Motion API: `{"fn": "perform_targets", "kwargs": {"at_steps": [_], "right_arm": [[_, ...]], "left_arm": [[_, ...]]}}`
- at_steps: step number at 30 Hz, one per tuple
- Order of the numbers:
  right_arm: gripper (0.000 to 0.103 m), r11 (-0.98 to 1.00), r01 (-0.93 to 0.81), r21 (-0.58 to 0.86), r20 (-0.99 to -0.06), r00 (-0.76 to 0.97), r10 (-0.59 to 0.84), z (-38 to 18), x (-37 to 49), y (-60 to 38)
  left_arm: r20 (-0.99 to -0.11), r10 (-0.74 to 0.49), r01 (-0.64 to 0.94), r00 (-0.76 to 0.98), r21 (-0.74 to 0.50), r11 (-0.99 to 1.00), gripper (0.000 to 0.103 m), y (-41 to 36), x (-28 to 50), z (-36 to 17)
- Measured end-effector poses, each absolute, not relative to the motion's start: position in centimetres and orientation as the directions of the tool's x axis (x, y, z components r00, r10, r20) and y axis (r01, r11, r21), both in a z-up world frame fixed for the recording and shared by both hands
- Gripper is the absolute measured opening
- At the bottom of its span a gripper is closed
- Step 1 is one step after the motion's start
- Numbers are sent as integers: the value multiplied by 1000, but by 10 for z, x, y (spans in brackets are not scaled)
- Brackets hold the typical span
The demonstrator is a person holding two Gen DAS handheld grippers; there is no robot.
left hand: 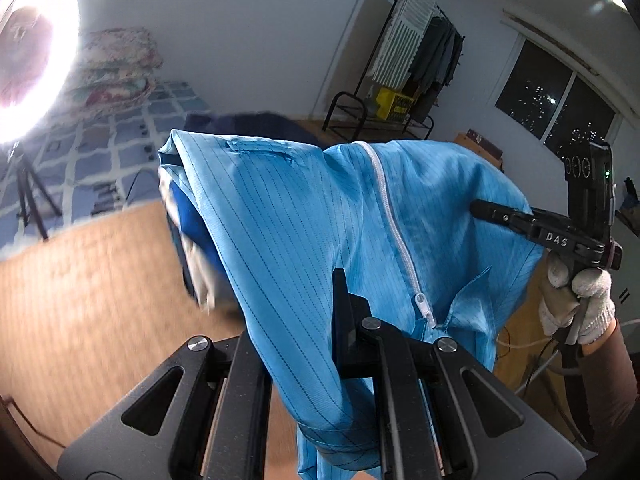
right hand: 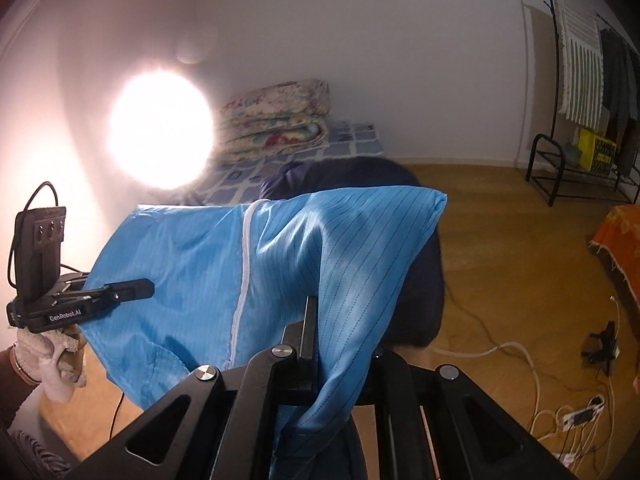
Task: Fold large clothes
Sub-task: 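Carry the lifted coat with both tools over to the dark clothes stack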
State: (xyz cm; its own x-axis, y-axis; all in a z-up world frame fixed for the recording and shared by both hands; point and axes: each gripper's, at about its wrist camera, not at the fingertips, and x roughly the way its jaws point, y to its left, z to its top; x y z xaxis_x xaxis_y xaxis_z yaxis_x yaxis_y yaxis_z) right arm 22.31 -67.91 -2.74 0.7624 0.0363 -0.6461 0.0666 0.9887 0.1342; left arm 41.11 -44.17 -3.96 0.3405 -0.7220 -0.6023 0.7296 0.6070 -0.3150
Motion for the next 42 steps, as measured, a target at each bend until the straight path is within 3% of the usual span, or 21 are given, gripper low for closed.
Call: {"fn": "perform_targets", "kwargs": {"at_steps": [18,34,37,38,42], "right_arm": [[4,989,94,114,-604,797,-6,-14,394,-735],[5,988,134,81,-707,706,-38,-92,474,-775],[10,988,139,63,-719,693,-51,-101,479,-776],[19,988,149,49,-723,688,-68,-104,481,-777],[33,983,184,-12,-742,657,-132,-114,487,-783]], "left_arm": [[-545,-712,702,443,-283,654,5,-492,569,-21],[-610,-660,667,439,-271,694,5,-521,626,-91],[-614,-652,667,445,-259,699,7,-520,629,-99],[-614,-651,665,445,-260,700,7,-519,630,-101],[-627,-630,640,459,-258,723,24,-513,635,-110]]}}
